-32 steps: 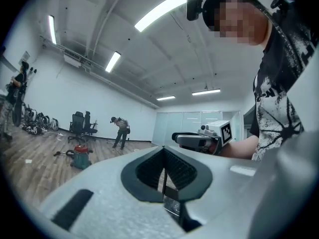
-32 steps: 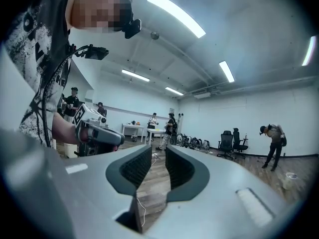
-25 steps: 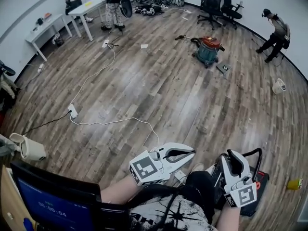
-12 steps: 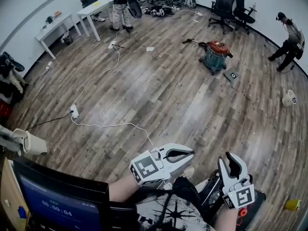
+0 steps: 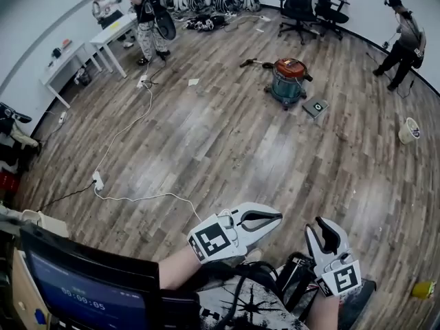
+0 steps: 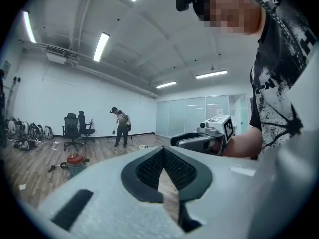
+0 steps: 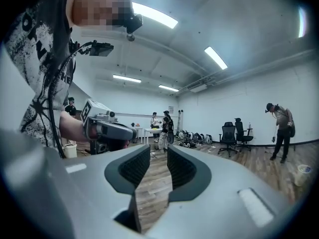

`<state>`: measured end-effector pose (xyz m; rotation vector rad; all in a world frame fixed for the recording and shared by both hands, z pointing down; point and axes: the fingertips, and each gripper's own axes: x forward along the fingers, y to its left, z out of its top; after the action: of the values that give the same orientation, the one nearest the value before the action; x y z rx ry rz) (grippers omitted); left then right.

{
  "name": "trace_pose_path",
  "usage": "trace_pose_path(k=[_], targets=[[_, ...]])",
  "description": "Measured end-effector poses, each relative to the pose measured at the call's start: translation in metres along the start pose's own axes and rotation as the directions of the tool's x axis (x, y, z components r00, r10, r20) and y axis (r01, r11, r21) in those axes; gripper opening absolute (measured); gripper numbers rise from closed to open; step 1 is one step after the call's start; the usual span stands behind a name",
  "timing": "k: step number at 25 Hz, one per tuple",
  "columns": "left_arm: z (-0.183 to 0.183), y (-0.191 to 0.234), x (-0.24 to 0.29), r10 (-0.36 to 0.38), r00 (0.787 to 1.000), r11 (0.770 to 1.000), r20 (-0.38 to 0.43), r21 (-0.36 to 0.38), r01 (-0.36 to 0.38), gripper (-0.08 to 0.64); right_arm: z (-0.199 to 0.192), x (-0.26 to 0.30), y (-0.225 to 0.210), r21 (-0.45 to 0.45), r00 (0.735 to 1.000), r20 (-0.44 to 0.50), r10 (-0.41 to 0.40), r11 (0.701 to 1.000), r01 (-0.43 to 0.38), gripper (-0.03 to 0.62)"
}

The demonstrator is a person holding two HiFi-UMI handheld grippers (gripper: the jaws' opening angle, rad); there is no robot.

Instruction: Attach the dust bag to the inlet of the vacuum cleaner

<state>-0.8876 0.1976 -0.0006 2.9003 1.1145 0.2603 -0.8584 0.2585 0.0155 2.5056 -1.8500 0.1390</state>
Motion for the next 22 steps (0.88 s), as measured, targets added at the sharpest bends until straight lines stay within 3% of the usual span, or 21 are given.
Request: trace_pose_path(k=[10, 16, 22], targets=[[0.013, 0.039, 0.055, -0.025, 1.000, 1.000, -0.016, -0.019, 0.024, -0.003, 0.002, -0.009, -0.067, 0.029, 0.997, 0.022, -0.068, 0.997, 0.067, 0.115], [0.012, 0.082, 0.089, -0.110, 0.994, 0.994, 0.002, -0.009, 0.110, -0.003, 0.003, 0.010, -0.109, 0.005, 0.988, 0.016, -0.153, 0.988, 0.153, 0.115], [0.029, 0.160, 0.119, -0.220, 0.975, 0.975, 0.028, 0.048, 0.219, -0.003, 0.014, 0.069, -0.160, -0.031, 0.968, 0.001, -0.251, 0.967, 0.251, 0.114]])
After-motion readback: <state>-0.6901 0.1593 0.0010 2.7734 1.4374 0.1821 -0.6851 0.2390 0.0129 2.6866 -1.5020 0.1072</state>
